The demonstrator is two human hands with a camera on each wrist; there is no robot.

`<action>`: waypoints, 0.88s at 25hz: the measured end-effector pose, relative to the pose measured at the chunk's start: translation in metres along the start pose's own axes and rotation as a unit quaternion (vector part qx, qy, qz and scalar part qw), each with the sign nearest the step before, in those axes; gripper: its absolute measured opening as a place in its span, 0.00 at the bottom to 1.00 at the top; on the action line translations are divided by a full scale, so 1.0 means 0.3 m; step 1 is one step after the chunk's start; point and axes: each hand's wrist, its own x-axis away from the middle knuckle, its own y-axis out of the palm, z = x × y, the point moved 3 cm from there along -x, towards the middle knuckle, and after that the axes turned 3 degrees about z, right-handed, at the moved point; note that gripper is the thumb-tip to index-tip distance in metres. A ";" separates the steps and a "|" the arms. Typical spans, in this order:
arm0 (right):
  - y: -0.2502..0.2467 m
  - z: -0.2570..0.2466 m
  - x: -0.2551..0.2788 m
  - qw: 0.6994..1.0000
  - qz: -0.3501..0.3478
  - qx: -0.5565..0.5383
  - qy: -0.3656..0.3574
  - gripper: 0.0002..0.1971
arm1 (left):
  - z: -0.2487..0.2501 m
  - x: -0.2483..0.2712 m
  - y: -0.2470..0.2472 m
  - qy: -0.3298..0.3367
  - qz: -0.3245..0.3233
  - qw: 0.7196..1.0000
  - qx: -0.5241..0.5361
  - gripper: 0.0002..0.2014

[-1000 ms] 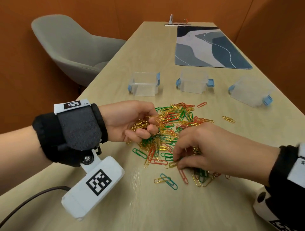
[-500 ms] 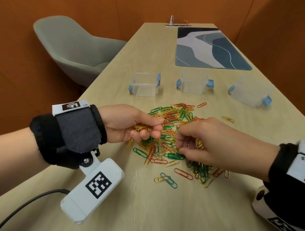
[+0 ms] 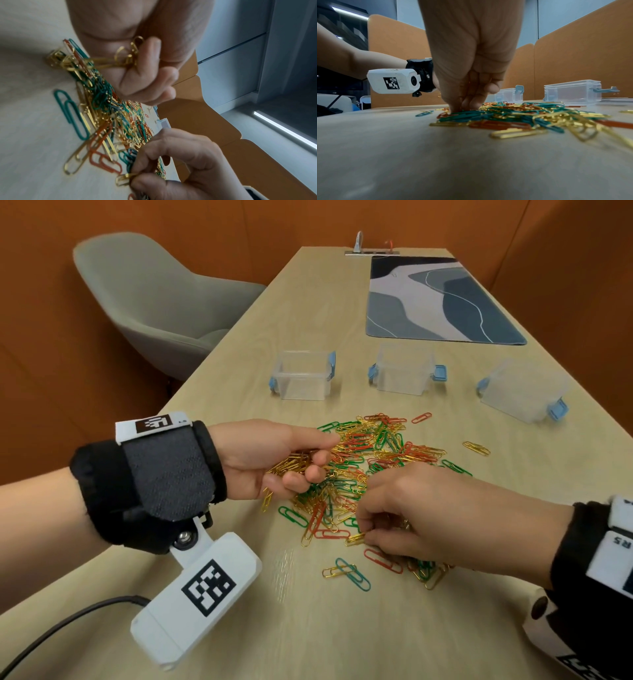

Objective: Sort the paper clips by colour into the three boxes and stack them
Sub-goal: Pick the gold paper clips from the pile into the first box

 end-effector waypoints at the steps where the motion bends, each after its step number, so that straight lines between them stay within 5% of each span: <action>1: 0.003 -0.002 0.002 1.000 -0.009 0.017 0.002 0.05 | -0.001 0.000 0.002 -0.002 0.005 1.000 -0.011 0.17; 7: 0.010 -0.001 0.015 0.999 -0.031 -0.003 0.010 0.06 | -0.002 -0.002 0.016 -0.032 0.015 0.999 -0.006 0.11; 13: -0.063 0.033 0.006 0.974 0.202 -0.105 0.007 0.07 | 0.024 -0.016 0.041 -0.026 0.001 0.999 0.031 0.20; 16: -0.065 0.030 0.005 0.964 0.243 -0.105 0.001 0.10 | 0.029 -0.025 0.083 -0.034 -0.049 0.998 -0.007 0.17; 19: -0.067 0.047 0.022 0.961 0.255 -0.097 0.048 0.14 | 0.053 -0.044 0.066 -0.038 -0.065 0.996 -0.056 0.16; 22: -0.058 0.079 0.050 0.973 0.200 -0.054 0.102 0.12 | 0.139 -0.062 -0.021 -0.015 0.006 0.999 -0.041 0.20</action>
